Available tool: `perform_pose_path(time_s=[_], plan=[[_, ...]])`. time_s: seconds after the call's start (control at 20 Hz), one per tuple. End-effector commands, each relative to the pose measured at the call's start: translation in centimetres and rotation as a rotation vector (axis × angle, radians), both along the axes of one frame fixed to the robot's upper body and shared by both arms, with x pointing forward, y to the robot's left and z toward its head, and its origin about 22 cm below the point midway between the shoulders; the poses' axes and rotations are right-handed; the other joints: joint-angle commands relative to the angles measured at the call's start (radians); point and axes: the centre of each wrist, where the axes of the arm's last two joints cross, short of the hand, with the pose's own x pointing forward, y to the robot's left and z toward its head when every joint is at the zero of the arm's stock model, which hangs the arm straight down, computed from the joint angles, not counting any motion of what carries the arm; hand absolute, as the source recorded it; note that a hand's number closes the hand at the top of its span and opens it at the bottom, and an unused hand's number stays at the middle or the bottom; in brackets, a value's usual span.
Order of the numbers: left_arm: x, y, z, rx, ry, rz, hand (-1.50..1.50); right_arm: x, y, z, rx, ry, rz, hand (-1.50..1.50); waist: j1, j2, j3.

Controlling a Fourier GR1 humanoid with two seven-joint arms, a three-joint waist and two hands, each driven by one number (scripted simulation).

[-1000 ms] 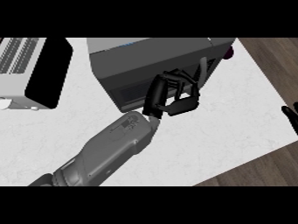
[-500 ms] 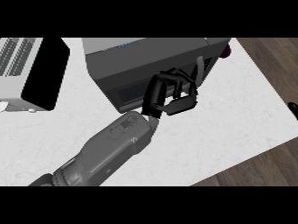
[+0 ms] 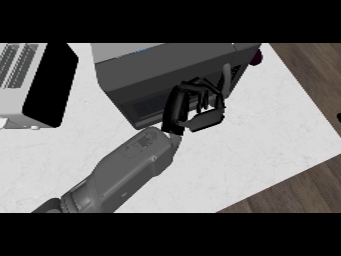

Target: Pick up the milk, place it into the microwave and close the microwave

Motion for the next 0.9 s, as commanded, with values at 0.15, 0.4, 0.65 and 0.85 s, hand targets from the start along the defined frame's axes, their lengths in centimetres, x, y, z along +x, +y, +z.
perform_pose_path(time_s=[0.15,0.4,0.65,0.85], plan=[[1.6,0.1,0.9,0.001,-0.001,0.017,1.5,0.0,-0.3,0.5,-0.003,0.013,0.006,-1.5,-0.018,0.012,0.0],[1.7,0.4,0.4,-0.009,-0.007,0.04,1.5,0.1,-0.5,1.3,-0.005,0.0,0.008,-1.5,-0.017,0.016,-0.001],[1.8,0.3,0.5,-0.005,-0.019,0.042,1.5,0.2,-1.1,1.9,-0.002,-0.006,0.006,-1.5,-0.022,0.015,0.001],[1.7,0.3,0.2,-0.01,-0.024,0.035,1.5,0.4,-0.7,2.6,-0.016,-0.018,0.062,-1.5,-0.019,0.017,0.001]])
